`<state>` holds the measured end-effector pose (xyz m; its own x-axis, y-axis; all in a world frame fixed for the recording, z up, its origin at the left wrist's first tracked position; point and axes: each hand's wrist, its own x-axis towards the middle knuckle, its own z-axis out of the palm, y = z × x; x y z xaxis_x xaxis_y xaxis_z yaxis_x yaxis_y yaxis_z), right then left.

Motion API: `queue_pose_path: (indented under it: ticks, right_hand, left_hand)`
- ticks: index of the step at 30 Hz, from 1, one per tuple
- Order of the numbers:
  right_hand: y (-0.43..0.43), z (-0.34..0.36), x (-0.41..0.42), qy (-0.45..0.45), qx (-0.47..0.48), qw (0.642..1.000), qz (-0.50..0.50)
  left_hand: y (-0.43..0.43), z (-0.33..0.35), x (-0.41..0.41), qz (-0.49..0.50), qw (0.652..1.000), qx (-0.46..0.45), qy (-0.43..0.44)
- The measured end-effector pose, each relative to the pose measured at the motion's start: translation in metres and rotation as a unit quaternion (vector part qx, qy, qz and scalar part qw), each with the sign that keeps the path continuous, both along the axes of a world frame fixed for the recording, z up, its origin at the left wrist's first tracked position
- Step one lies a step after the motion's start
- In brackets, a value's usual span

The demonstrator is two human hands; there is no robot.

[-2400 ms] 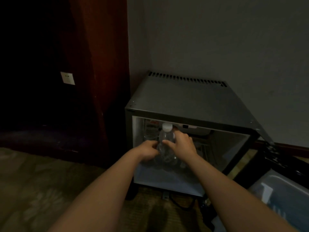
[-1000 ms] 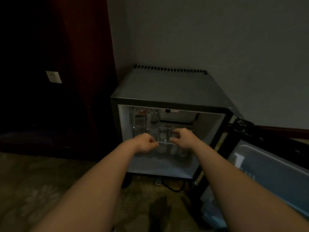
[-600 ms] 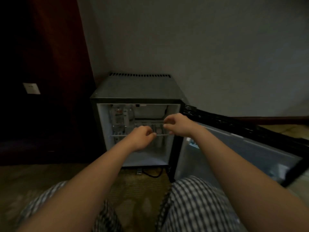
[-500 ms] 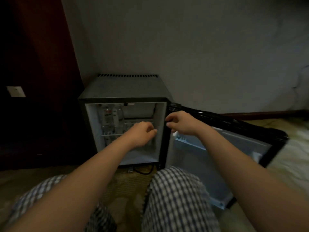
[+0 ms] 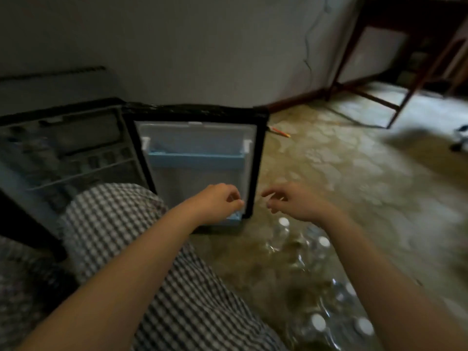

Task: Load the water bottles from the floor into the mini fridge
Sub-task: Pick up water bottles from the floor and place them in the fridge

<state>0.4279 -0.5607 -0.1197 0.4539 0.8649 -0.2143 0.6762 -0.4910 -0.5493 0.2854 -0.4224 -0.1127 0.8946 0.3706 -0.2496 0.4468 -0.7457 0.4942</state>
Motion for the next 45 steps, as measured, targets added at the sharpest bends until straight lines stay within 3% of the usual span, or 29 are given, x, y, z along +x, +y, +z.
queue_pose_path:
  ticks: [5,9,13,18,20,27,35,38,45]
  right_hand:
    - [-0.103,-0.09,0.004,0.108,-0.008,0.986,-0.128]
    - [-0.154,-0.151,-0.007,0.135,-0.061,0.972,-0.184]
    - [-0.175,-0.193,-0.023,0.124,-0.1,0.96,-0.229]
    - [-0.18,-0.228,-0.048,0.009,-0.236,0.943,-0.233]
    - [-0.177,-0.236,-0.06,-0.02,-0.269,0.935,-0.229]
    - [-0.172,-0.239,-0.055,-0.044,-0.197,0.94,-0.275]
    - [-0.145,-0.181,-0.031,-0.009,-0.023,0.946,-0.325]
    - [-0.129,-0.147,-0.023,-0.006,0.035,0.952,-0.304]
    - [-0.083,-0.05,-0.018,0.003,0.196,0.954,-0.226]
  left_hand:
    - [-0.071,-0.053,0.027,-0.119,0.987,-0.012,0.112]
    - [-0.104,-0.091,0.041,-0.142,0.974,-0.072,0.16]
    - [-0.131,-0.132,0.039,-0.127,0.962,-0.124,0.207]
    - [-0.152,-0.156,0.037,-0.163,0.963,-0.021,0.211]
    - [-0.155,-0.16,0.04,-0.166,0.964,-0.022,0.206]
    - [-0.148,-0.166,0.036,-0.157,0.96,-0.049,0.226]
    - [-0.139,-0.158,0.034,-0.123,0.97,-0.073,0.199]
    - [-0.131,-0.148,0.034,-0.127,0.98,-0.061,0.141]
    - [-0.094,-0.098,0.04,-0.034,0.979,-0.192,-0.051]
